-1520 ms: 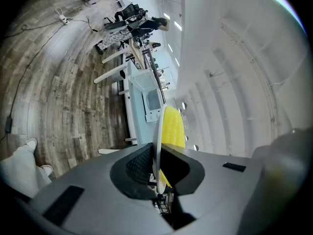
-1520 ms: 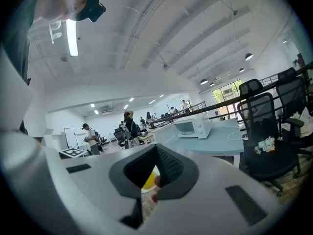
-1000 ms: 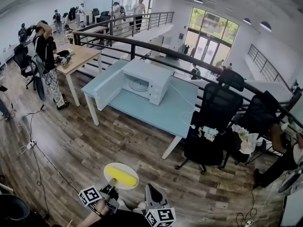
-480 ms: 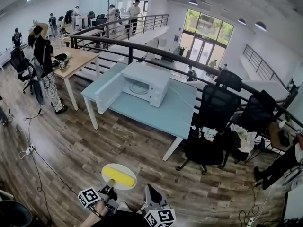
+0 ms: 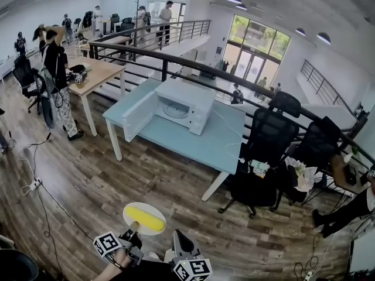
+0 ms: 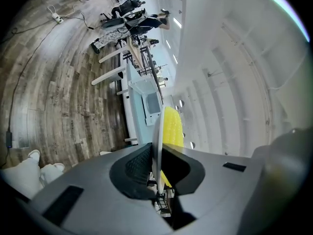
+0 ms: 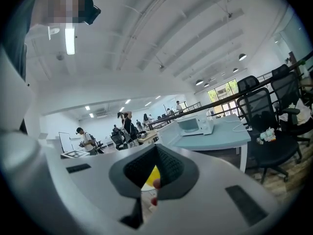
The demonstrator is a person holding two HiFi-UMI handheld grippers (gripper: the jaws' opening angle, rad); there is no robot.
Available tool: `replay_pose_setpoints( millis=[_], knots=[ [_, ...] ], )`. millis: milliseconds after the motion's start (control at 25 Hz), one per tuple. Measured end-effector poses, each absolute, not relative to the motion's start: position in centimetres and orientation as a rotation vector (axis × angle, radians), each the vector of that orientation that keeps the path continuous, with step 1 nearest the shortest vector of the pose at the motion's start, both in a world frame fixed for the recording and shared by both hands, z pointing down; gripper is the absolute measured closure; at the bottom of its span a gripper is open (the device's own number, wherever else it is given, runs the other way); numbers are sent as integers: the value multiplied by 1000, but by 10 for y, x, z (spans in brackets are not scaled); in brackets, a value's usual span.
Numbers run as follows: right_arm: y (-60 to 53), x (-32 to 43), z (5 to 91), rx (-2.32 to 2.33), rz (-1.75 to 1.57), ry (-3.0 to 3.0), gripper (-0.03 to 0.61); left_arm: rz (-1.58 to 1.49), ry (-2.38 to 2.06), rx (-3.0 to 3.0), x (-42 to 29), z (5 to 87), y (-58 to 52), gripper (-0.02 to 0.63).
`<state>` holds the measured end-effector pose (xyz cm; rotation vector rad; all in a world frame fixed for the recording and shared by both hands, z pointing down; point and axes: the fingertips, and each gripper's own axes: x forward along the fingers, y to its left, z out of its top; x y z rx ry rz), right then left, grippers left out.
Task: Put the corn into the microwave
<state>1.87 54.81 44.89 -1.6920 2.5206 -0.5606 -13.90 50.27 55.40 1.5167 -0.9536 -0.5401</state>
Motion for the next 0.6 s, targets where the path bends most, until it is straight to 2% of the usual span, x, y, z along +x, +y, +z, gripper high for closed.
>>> replay_pose_setpoints(
  millis=[600],
  knots=[
    [490,7,443,-1643,-477,2554,571,-580,-990,1501,-155,552,452,578]
  ],
)
